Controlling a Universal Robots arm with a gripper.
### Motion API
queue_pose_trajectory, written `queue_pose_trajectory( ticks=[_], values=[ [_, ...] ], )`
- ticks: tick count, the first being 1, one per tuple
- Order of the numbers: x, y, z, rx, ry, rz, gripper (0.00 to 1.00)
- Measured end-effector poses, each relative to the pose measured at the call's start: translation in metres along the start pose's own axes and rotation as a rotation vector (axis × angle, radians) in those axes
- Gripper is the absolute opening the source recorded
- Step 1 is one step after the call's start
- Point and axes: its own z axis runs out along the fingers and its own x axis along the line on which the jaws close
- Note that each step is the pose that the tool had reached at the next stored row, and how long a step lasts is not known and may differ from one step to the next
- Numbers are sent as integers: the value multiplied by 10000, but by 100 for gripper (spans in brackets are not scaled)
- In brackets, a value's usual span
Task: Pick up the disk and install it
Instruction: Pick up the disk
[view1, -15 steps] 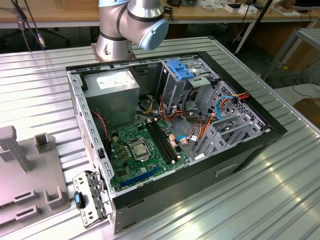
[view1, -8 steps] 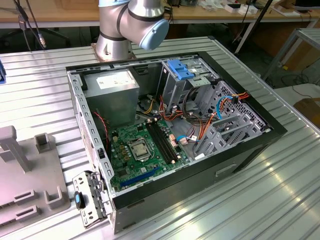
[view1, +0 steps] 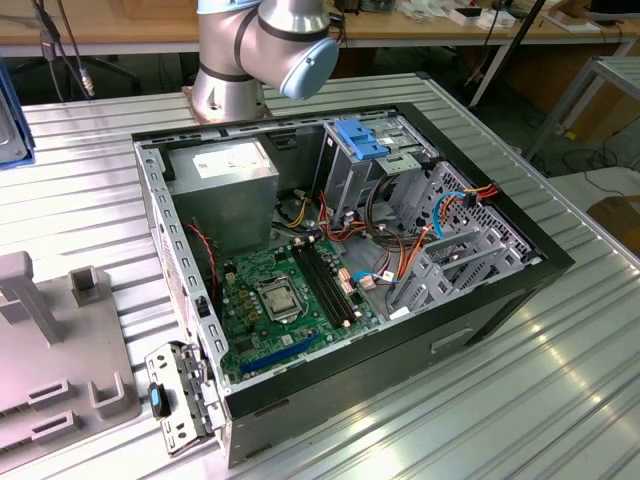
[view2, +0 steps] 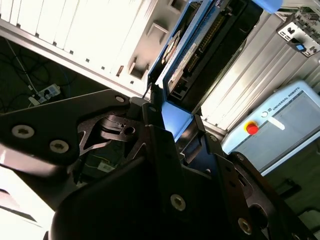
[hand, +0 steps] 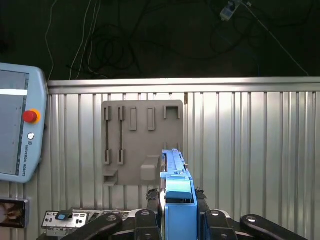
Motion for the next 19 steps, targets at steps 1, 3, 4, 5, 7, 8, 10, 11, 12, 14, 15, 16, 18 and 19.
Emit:
queue_pose_trajectory(
  ticks=[1,3,4,5,7,8,10,11,12,14,15,16,18,19],
  values=[
    [0,-20,0,-1,0,0,37],
    [-1,-101,2,-1,0,0,37],
    [-1,-128,2,-1,0,1,37],
    [-1,-165,3,-2,0,0,37],
    [-1,-204,4,-3,0,1,37],
    [-2,-252,5,-4,0,0,37],
    [-2,-303,6,-4,0,0,37],
    [-2,-328,6,-5,0,0,37],
    [-3,-348,6,-6,0,0,37],
    [-3,-434,8,-8,0,0,37],
    [-4,-468,9,-9,0,0,37],
    [-4,-501,9,-10,0,0,37],
    [-4,-541,9,-12,0,0,37],
    [-4,-561,10,-11,0,-1,37]
  ],
)
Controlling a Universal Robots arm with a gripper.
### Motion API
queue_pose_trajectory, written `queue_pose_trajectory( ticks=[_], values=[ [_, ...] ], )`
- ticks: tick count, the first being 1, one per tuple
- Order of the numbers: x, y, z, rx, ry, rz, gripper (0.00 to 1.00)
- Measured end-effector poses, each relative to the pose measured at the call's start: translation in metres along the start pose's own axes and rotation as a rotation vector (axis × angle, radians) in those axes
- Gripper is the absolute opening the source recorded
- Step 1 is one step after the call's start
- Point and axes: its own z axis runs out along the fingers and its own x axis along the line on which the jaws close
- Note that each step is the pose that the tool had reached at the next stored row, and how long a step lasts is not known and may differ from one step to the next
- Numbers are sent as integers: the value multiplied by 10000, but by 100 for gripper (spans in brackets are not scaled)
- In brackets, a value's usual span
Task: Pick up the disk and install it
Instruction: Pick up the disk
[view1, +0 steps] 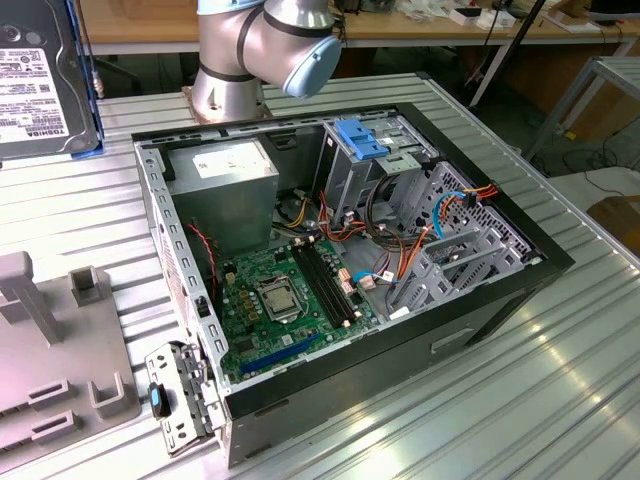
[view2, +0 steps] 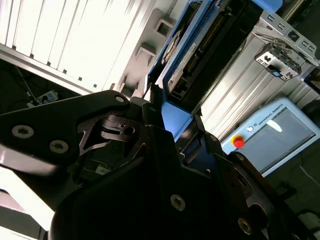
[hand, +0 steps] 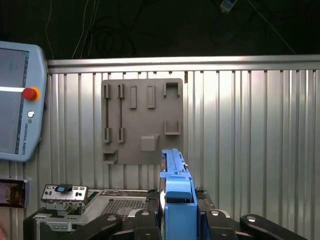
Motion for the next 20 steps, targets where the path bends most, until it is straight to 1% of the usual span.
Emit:
queue_pose_trajectory(
  ticks=[4,6,12,16,20],
  values=[
    [-1,-86,2,-2,0,0,37],
    [-1,-149,2,-3,0,0,37],
    [-2,-265,4,-6,0,0,37],
    [-3,-381,6,-8,0,-1,37],
    [-4,-453,7,-10,0,0,37]
  ],
)
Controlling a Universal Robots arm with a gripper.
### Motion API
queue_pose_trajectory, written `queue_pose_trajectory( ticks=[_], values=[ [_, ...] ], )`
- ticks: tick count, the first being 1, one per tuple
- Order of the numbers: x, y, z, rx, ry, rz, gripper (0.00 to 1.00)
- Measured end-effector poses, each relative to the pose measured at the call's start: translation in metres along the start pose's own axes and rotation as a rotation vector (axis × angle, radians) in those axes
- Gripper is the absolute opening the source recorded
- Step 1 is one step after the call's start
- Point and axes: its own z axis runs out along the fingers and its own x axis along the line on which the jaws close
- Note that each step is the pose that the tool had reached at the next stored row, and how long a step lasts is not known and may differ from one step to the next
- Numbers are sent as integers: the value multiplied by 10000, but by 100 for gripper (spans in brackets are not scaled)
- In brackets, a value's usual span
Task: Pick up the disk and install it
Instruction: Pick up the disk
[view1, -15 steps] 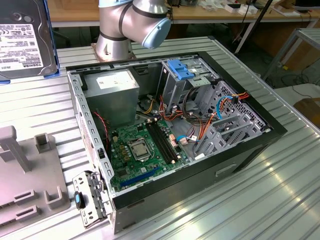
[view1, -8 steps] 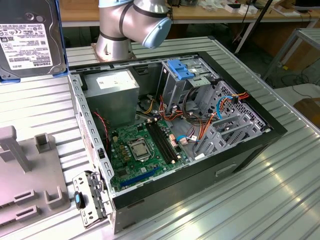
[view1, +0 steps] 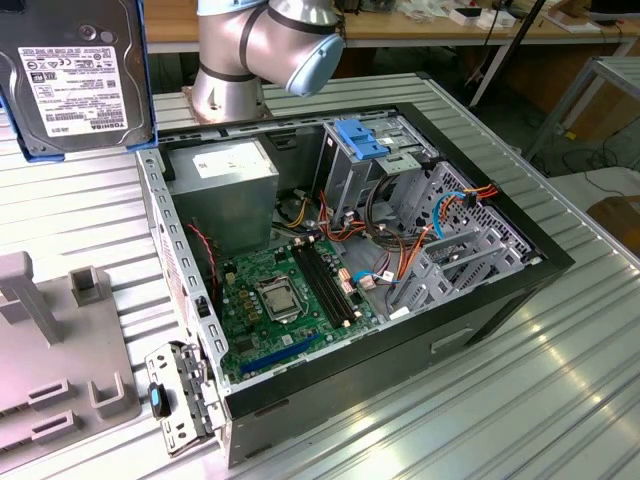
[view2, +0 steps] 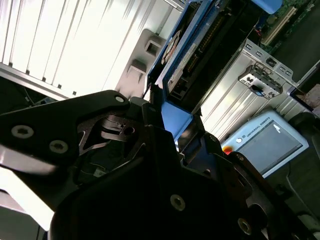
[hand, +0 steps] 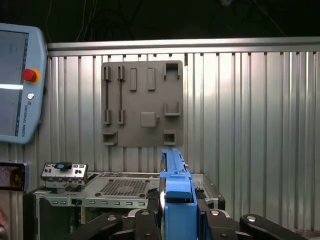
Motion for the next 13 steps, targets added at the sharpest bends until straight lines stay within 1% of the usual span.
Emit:
queue_pose_trajectory(
  ticks=[2,4,13],
  values=[
    [-1,-56,1,-1,0,0,37],
    [-1,-89,1,-1,0,-1,37],
    [-2,-277,4,-3,0,-1,37]
  ],
)
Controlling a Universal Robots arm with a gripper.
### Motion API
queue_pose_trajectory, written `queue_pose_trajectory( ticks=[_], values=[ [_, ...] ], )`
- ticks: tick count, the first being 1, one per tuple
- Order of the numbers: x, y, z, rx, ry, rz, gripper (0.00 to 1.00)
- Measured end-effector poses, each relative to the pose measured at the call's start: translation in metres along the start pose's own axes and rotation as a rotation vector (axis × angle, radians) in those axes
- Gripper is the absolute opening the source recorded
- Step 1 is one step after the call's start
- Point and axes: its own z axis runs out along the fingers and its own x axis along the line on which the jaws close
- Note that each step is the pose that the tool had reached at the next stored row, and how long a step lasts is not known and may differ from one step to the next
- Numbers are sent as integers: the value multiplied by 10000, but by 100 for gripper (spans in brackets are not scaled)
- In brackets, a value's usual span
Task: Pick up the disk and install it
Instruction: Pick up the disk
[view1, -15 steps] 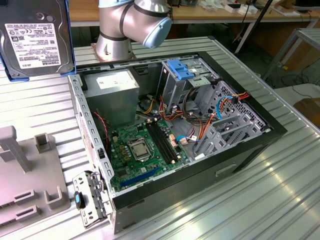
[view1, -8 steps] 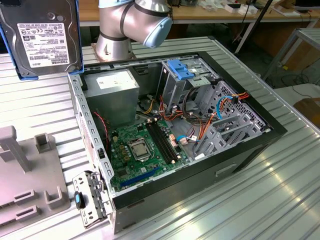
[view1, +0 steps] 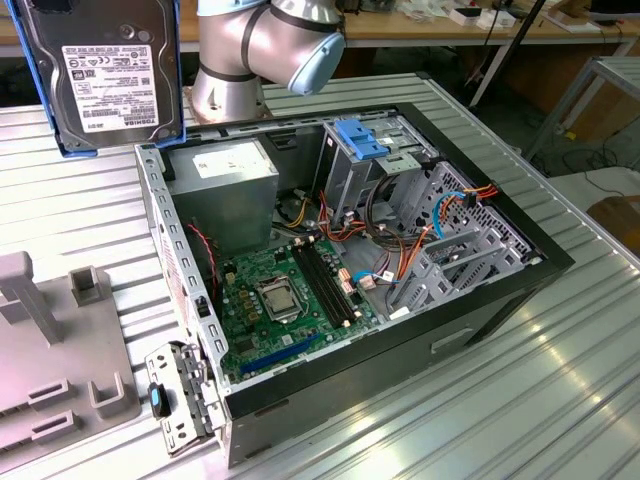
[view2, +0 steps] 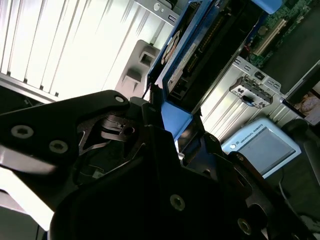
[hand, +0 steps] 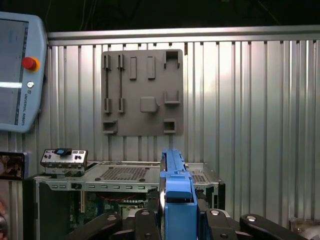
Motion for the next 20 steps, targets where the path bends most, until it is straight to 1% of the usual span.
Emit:
queue_pose_trajectory(
  ticks=[5,6,8,9,11,13,14,17,18,20],
  values=[
    [0,-102,1,0,0,0,37],
    [21,-144,3,-1,-29,0,37],
    [78,-185,8,0,-96,1,37],
    [105,-215,10,0,-106,0,37],
    [126,-261,12,-1,-112,3,37],
    [136,-337,14,-1,-114,2,37],
    [136,-388,16,-2,-114,1,37],
    [136,-509,22,-1,-114,2,37],
    [144,-543,25,-1,-153,1,37],
    [167,-571,29,-3,-349,6,37]
  ],
)
